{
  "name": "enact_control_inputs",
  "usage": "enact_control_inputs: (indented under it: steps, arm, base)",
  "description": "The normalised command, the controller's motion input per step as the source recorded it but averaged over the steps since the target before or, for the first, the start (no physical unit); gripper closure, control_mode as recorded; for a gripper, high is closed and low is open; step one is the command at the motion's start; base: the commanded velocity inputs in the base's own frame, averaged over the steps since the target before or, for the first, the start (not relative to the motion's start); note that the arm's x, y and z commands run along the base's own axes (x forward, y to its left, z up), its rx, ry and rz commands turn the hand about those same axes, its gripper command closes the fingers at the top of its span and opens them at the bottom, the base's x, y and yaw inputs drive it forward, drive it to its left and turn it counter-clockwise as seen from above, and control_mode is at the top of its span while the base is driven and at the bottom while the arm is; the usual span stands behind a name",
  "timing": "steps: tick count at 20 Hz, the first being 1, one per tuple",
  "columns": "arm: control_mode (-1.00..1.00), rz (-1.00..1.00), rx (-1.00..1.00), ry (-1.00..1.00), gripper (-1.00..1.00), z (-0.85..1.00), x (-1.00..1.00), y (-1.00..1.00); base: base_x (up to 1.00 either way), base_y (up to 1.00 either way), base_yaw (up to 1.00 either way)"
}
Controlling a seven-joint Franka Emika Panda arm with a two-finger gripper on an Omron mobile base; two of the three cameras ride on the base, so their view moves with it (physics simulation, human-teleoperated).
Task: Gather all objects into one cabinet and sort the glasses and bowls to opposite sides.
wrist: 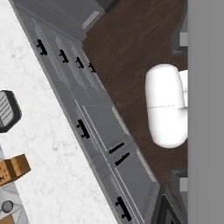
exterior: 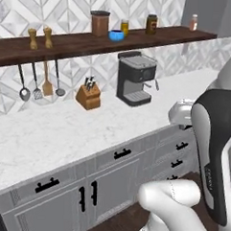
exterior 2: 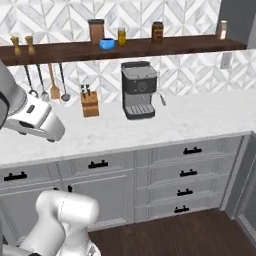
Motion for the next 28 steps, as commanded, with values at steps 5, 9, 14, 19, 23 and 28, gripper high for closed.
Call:
enact_control_inputs:
  steps: [5,9,14,19,23,28]
  arm:
    - [1.00,0.00,0.00,0.00,-1.00,0.00,0.00,0.00]
    - [1.00,0.00,0.00,0.00,-1.00,0.00,0.00,0.00]
    - [1.00,0.00,0.00,0.00,-1.00,0.00,0.00,0.00]
    - [1.00,0.00,0.00,0.00,-1.00,0.00,0.00,0.00]
    - [1.00,0.00,0.00,0.00,-1.00,0.00,0.00,0.00]
    - [1.00,0.00,0.00,0.00,-1.00,0.00,0.00,0.00]
  base:
    - [0.46,-0.18,0.49]
    - [0.58,-0.20,0.38]
    - [0.39,-0.34,0.28]
    - [0.40,-0.54,0.29]
    - [0.34,-0.56,0.19]
    - [0.37,-0.58,0.05]
